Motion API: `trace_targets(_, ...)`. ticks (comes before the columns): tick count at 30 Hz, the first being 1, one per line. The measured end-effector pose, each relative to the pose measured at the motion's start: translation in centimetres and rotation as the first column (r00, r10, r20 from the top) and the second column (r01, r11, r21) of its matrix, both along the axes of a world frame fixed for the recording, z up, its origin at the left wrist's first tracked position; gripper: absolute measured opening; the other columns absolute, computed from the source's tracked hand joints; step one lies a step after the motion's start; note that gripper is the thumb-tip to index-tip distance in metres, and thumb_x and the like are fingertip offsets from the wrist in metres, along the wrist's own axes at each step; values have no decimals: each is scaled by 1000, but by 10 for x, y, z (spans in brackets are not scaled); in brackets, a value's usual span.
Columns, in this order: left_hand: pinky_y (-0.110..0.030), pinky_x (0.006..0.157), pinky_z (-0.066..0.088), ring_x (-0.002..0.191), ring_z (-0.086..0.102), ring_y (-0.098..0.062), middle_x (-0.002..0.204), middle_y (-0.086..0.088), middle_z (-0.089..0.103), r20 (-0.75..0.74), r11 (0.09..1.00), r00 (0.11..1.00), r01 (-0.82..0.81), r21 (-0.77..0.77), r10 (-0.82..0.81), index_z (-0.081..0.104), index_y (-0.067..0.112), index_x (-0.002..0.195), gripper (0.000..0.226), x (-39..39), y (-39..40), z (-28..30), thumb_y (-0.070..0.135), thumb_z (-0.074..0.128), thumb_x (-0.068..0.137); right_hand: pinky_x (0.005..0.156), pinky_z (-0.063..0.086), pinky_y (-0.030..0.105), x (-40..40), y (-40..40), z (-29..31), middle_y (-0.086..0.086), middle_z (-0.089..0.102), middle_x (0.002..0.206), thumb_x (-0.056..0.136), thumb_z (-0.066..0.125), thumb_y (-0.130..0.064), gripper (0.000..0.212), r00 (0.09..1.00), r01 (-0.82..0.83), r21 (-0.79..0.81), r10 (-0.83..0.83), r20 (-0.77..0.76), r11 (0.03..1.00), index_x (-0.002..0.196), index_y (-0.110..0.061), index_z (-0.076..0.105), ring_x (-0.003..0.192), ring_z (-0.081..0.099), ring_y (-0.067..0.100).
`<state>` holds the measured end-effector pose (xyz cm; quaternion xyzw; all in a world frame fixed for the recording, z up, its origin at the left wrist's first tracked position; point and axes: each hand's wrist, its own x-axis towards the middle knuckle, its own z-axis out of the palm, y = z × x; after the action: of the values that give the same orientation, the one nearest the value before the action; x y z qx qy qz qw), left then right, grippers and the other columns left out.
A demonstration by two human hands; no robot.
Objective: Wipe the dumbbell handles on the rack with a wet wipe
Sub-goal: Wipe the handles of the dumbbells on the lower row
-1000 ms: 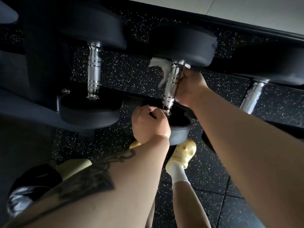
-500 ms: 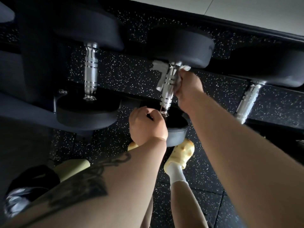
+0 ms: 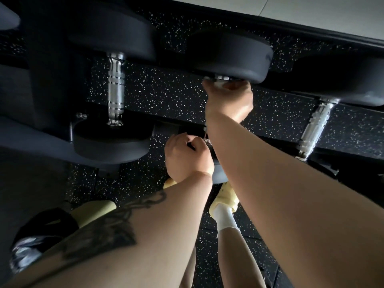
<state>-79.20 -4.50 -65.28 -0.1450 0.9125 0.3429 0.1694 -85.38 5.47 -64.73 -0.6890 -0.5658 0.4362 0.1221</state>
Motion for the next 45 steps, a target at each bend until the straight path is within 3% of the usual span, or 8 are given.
trace_targets(8, -39, 84, 49, 114, 54, -14, 107, 8, 68, -6, 1000, 1000, 20, -7, -20, 74, 21, 83, 41, 2, -1, -4, 33, 36, 72, 66, 50, 15, 37, 10, 1, -15, 61, 60, 73, 78, -33, 20, 983, -79, 38, 84, -166, 996, 66, -24, 62, 60, 59, 1)
trace_targets(14, -39, 86, 49, 115, 54, -15, 108, 8, 68, -11, 1000, 1000, 14, -4, -14, 74, 21, 81, 41, 2, 0, -5, 34, 36, 72, 78, 56, 34, 12, 17, -16, 0, 71, 81, 91, 54, -18, 16, 849, 236, -550, -445, -284, 801, 85, -14, 68, 73, 67, 19)
trace_targets(18, -39, 88, 48, 116, 53, -15, 109, 8, 68, -22, 999, 999, 42, -20, -43, 75, 20, 83, 41, 2, -2, -8, 33, 37, 74, 54, 35, 22, 38, 3, -4, 0, 51, 66, 96, 43, -37, 35, 965, -166, -352, 78, -252, 921, 68, -20, 55, 60, 42, 11)
trace_targets(23, -38, 86, 48, 115, 53, -15, 108, 8, 68, -33, 998, 998, 47, -34, -48, 75, 19, 83, 40, 3, -2, -7, 32, 38, 75, 58, 37, 22, 75, 8, -4, 7, 66, 80, 95, 52, -37, 24, 776, -630, -154, 605, -181, 761, 93, -18, 67, 64, 51, 7)
trace_targets(27, -34, 85, 47, 115, 53, -14, 107, 8, 68, -30, 998, 998, 51, -31, -51, 75, 18, 83, 41, 3, -2, -9, 32, 37, 74, 49, 35, 14, 60, 10, -2, -7, 62, 81, 93, 54, -37, 22, 790, -611, -52, 603, -113, 790, 100, -18, 61, 61, 51, 3)
trace_targets(31, -38, 88, 47, 112, 55, -18, 104, 5, 70, -64, 999, 997, 45, -27, -47, 75, 15, 81, 37, 3, -2, -10, 29, 42, 74, 54, 44, 25, 89, -4, 1, -3, 66, 82, 89, 58, -39, 18, 678, -707, -303, 735, -30, 639, 96, -24, 65, 71, 60, 12)
trace_targets(39, -36, 83, 48, 111, 56, -17, 105, 8, 69, -45, 999, 998, 38, -23, -39, 76, 17, 83, 40, 2, -2, -8, 30, 39, 74, 55, 39, 24, 101, -24, 29, -1, 66, 88, 94, 44, -26, 28, 671, -661, -416, 740, 44, 624, 110, -32, 66, 74, 58, 15)
trace_targets(45, -40, 84, 49, 108, 58, -20, 105, 8, 69, -32, 1000, 999, 16, 9, -15, 75, 18, 82, 40, 1, -3, -6, 31, 38, 73, 100, 39, 37, 104, -24, 39, -3, 61, 108, 98, 31, -28, 35, 480, -756, -425, 863, 158, 498, 119, -31, 59, 105, 56, 19)
